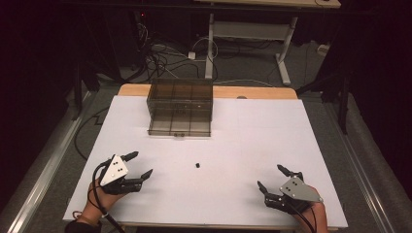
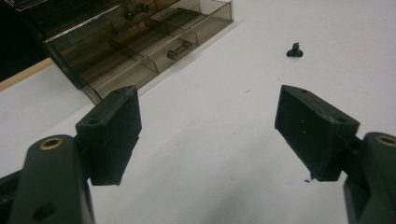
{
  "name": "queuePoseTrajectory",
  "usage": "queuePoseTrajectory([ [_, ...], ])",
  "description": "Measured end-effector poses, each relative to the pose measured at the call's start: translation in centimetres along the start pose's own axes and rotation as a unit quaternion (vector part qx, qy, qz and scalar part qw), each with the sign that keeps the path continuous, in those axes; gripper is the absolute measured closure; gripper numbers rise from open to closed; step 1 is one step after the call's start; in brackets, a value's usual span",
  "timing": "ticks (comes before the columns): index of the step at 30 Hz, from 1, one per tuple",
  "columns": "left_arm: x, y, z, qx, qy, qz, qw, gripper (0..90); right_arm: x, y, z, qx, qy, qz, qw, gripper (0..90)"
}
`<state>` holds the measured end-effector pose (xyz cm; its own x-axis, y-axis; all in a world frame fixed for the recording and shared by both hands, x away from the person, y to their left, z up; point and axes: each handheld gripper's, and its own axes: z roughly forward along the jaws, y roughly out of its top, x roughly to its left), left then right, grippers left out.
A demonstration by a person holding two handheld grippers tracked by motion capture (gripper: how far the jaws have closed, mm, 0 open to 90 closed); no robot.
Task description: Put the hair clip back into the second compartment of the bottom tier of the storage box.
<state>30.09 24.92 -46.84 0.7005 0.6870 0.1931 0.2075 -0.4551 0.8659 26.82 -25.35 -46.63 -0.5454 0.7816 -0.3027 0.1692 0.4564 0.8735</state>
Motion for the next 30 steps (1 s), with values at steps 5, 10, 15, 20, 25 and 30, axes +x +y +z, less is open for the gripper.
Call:
queuePoseTrajectory([
  [5,-0.2,0.0,-0.1,0.003,0.000,0.006,1.0000,21.9,0.1,0.0,-0.1,0.000,0.001,-0.004,1.0000,18.8],
  [10,-0.3,0.3,-0.3,-0.001,-0.003,0.009,1.0000,21.9,0.1,0.1,-0.3,-0.002,-0.002,-0.007,1.0000,18.8],
  [15,-0.1,0.7,-0.4,0.011,-0.019,0.019,0.9996,22.0,0.1,0.2,-0.2,0.000,-0.002,-0.007,1.0000,18.8],
  [20,0.0,1.7,0.1,0.053,-0.047,0.025,0.9972,24.0,0.3,0.1,0.0,0.007,0.001,-0.012,0.9999,18.8],
  [25,0.3,3.1,1.3,0.088,-0.070,0.018,0.9935,25.1,0.2,0.0,0.0,0.009,0.001,-0.013,0.9999,18.8],
  [30,-0.2,4.7,2.5,0.119,-0.095,0.033,0.9878,27.2,0.3,0.0,0.1,0.011,0.003,-0.012,0.9999,18.8],
])
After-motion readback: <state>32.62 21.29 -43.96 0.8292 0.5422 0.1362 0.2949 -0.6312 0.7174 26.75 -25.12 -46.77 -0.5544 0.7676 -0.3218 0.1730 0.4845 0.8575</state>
